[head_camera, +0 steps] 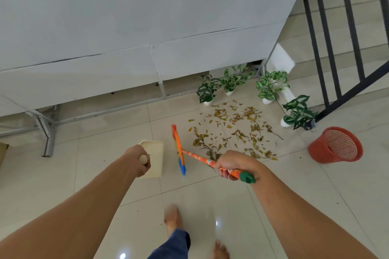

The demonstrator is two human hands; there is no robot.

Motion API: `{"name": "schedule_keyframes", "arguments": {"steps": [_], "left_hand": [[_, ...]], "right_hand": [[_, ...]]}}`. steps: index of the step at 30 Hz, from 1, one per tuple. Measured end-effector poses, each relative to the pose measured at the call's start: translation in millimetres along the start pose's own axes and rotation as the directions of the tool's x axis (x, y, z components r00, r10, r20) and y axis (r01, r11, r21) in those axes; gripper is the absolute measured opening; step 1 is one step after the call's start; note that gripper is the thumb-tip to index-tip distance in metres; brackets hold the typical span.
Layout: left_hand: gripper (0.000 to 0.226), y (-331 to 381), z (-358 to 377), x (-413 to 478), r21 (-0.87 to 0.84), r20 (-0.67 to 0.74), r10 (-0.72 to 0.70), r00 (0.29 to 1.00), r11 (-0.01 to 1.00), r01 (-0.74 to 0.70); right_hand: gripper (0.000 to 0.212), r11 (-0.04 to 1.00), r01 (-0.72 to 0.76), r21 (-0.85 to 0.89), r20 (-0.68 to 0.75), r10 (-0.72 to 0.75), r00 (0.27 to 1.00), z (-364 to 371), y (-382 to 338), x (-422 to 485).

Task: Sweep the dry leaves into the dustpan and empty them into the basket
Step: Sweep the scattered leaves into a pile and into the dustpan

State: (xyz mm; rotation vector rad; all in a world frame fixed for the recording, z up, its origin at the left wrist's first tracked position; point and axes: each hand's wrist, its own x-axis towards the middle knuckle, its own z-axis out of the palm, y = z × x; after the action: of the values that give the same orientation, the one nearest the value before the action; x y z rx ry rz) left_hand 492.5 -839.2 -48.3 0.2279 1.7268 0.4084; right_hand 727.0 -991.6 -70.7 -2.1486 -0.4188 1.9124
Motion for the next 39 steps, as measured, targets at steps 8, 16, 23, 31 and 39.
{"name": "schedule_keyframes", "arguments": {"steps": [8, 16, 23, 31, 39], "left_hand": [[0.019, 52, 6, 29, 0.103, 0.043, 0.03, 0.999, 0.994, -0.034], [0.043, 86, 30, 53, 0.177, 0.04, 0.069, 0.997, 0.981, -0.075], [0.042, 88, 43, 53, 0.185, 0.074, 0.072, 0.995, 0.979, -0.084], [0.026, 96, 49, 47, 0.185, 0.11, 0.022, 0.994, 0.982, -0.042], [0.027, 85, 66, 40, 0.207, 0.078, 0.004, 0.997, 0.978, -0.02]], "right_hand": [[0.013, 0.968, -0.027, 0.249, -0.062, 0.044, 0.997, 26, -42, 30], [0.007, 0.946, -0.013, 0.324, -0.096, 0.047, 0.994, 15, -58, 14], [0.022, 0.881, 0.013, 0.472, -0.061, 0.018, 0.998, 32, -81, 41], [0.012, 0.862, -0.029, 0.506, -0.115, 0.101, 0.988, 11, -50, 35], [0.022, 0.923, 0.017, 0.384, -0.042, -0.002, 0.999, -11, -71, 35]]}}
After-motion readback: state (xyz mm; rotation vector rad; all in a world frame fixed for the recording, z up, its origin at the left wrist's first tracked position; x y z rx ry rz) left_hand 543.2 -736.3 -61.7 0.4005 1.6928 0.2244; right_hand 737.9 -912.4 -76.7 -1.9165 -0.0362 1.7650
